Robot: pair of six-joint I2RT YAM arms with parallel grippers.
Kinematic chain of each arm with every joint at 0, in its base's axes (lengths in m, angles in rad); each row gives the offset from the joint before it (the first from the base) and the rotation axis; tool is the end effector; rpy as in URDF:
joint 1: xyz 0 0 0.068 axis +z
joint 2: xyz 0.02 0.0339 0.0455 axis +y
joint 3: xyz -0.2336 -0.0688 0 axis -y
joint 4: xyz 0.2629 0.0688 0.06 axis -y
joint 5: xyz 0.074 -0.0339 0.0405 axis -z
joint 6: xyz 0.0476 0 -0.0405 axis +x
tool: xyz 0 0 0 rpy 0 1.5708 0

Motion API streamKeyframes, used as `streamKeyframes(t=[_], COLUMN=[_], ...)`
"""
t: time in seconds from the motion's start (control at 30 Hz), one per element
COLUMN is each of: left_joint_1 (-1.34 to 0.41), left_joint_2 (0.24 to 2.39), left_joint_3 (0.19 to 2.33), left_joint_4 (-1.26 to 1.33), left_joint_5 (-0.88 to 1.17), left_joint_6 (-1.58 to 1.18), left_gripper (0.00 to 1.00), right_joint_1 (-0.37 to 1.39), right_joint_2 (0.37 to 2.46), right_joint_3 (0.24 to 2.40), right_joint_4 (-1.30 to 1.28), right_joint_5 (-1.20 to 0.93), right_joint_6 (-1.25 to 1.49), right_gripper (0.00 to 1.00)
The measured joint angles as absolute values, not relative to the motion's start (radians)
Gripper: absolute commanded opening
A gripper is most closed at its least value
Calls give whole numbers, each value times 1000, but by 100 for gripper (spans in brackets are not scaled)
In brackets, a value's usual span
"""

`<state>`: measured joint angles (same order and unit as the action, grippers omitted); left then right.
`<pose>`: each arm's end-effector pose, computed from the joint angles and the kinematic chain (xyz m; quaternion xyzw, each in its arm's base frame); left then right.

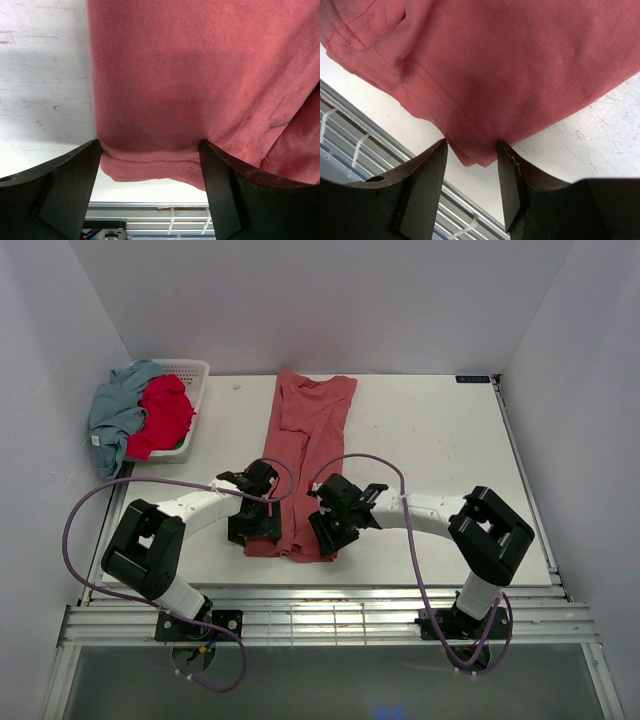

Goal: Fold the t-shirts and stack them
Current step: Fold the tshirt

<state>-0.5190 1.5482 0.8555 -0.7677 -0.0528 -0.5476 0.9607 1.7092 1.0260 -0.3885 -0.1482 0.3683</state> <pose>0.2346 -0.1311 0.1045 -0.0157 0.9980 -0.0053 0.0609 0.1959 0.2925 0.1191 -0.2996 0.9189 0.2084 0.1496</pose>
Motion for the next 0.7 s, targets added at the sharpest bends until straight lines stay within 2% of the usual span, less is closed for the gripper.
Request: streamKeyframes(t=[0.27, 0.4, 0.43, 0.47, 0.53, 0.57, 0.6, 0.7], left_joint_1=[-521, -532, -535, -537, -541, -543, -544, -550], left_joint_2=[1550, 1566, 1568, 1570, 1579, 1584, 1588, 1601], left_joint_3=[848, 846, 847, 849, 852, 855, 857, 862], left_joint_4=[-762, -767, -768, -769, -773, -776, -778, -777], left_joint_5=[-46, -39, -37, -33, -15, -4, 5, 62], left_joint_6=[-551, -551, -551, -551, -552, -548, -548, -549], left_gripper=[86, 80, 77, 67, 60, 56, 44, 32], right_joint_1=[963, 963, 963, 963, 963, 963, 963, 963], right_joint_2=[1699, 1681, 1673, 1668, 1659, 1657, 1657, 1655], right_joint_3=[998, 977, 969, 962, 952, 950, 949, 945], right_joint_4=[-389, -387, -387, -388, -388, -391, -393, -395], right_joint_5=[-139, -133, -131, -130, -125, -122, -119, -110], right_joint_6=[371, 372, 372, 372, 372, 373, 373, 374], right_gripper=[50, 50, 49, 48, 47, 44, 42, 33])
